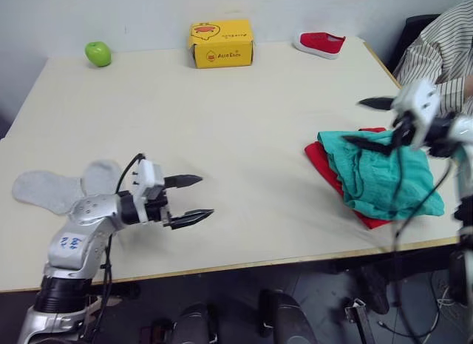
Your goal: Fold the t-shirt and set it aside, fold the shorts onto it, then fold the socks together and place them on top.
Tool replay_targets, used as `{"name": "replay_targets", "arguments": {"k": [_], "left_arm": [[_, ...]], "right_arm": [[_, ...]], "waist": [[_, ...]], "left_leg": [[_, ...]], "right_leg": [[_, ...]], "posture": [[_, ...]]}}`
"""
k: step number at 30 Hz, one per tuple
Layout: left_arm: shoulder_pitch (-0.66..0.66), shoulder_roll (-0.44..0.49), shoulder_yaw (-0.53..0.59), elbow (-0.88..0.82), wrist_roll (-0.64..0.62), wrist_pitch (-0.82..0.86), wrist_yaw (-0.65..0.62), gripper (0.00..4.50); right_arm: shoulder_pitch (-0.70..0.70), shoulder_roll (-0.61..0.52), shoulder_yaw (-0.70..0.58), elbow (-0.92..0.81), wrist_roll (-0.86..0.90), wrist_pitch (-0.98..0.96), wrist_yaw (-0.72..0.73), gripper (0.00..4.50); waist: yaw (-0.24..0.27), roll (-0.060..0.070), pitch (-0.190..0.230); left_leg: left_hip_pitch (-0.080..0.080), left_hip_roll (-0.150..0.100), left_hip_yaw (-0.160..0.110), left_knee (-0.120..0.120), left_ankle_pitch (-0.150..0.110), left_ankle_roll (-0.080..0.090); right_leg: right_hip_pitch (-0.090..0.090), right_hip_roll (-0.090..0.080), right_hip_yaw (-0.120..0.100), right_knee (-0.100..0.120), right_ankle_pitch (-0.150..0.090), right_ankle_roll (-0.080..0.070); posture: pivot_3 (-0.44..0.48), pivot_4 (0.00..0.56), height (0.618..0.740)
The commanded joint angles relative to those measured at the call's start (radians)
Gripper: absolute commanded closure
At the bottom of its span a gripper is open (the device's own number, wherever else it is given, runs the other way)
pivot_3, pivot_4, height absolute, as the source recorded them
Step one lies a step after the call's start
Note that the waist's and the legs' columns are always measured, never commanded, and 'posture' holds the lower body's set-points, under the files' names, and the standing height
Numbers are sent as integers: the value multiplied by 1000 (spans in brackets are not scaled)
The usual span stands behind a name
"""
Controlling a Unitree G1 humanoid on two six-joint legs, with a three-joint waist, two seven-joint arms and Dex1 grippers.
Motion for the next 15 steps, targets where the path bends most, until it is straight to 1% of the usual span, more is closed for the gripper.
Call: {"name": "replay_targets", "arguments": {"k": [1,3,5,6,7,8,9,10,11,12,13,15], "left_arm": [[67,24,126,43,3,-62,33,0],[129,38,199,47,6,-89,50,0],[182,48,267,42,1,-102,72,0],[207,51,303,39,0,-109,86,0],[232,52,343,36,-6,-111,100,0],[256,53,381,33,-14,-109,113,0],[296,51,441,47,-9,-122,132,0],[325,49,481,55,-5,-132,146,0],[360,43,533,78,-2,-144,162,0],[394,35,578,103,7,-162,180,0],[414,30,603,117,10,-173,192,0],[489,2,677,140,1,-176,222,0]], "right_arm": [[147,83,-11,-205,48,45,-102,80],[216,155,29,-201,2,-54,-136,80],[238,207,46,-182,-6,-89,-156,80],[240,228,50,-172,-4,-95,-167,80],[239,250,55,-162,-4,-103,-177,80],[236,268,61,-155,-5,-109,-183,80],[233,290,74,-155,-7,-118,-191,80],[232,304,82,-157,-9,-125,-196,80],[235,315,93,-162,-17,-136,-201,80],[244,321,103,-170,-20,-148,-198,80],[250,322,108,-175,-22,-155,-195,80],[281,324,118,-194,-23,-185,-186,80]], "waist": [[6,0,0],[5,-1,-1],[0,-2,-1],[-4,0,0],[-18,1,1],[-30,1,1],[-36,1,1],[-44,1,1],[-47,2,2],[-45,0,1],[-35,0,1],[-9,0,1]], "left_leg": [[0,1,0,1,0,1],[0,0,0,1,-1,2],[0,0,0,1,-1,3],[-2,-3,-8,-1,-1,5],[-3,-6,-18,-3,1,6],[-4,-11,-33,-7,5,8],[-4,-21,-51,-14,12,9],[-3,-29,-64,-21,18,10],[-3,-37,-80,-25,23,10],[-3,-43,-93,-29,28,11],[-2,-47,-98,-32,34,11],[-2,-49,-94,-30,34,12]], "right_leg": [[0,-1,0,0,0,0],[1,-3,0,-4,0,0],[1,-3,0,-6,1,1],[6,-6,-7,-7,1,2],[12,-11,-15,-7,1,2],[22,-20,-29,-10,1,2],[30,-29,-50,-11,1,2],[39,-36,-61,-15,1,2],[46,-41,-76,-16,1,3],[55,-48,-84,-18,-1,5],[52,-50,-78,-13,-3,9],[52,-51,-73,-15,-7,12]], "posture": [[0,150,740],[0,150,740],[0,150,740],[0,150,740],[0,150,740],[0,150,740],[0,150,740],[0,150,740],[0,150,740],[0,150,740],[0,150,740],[0,150,740]]}}
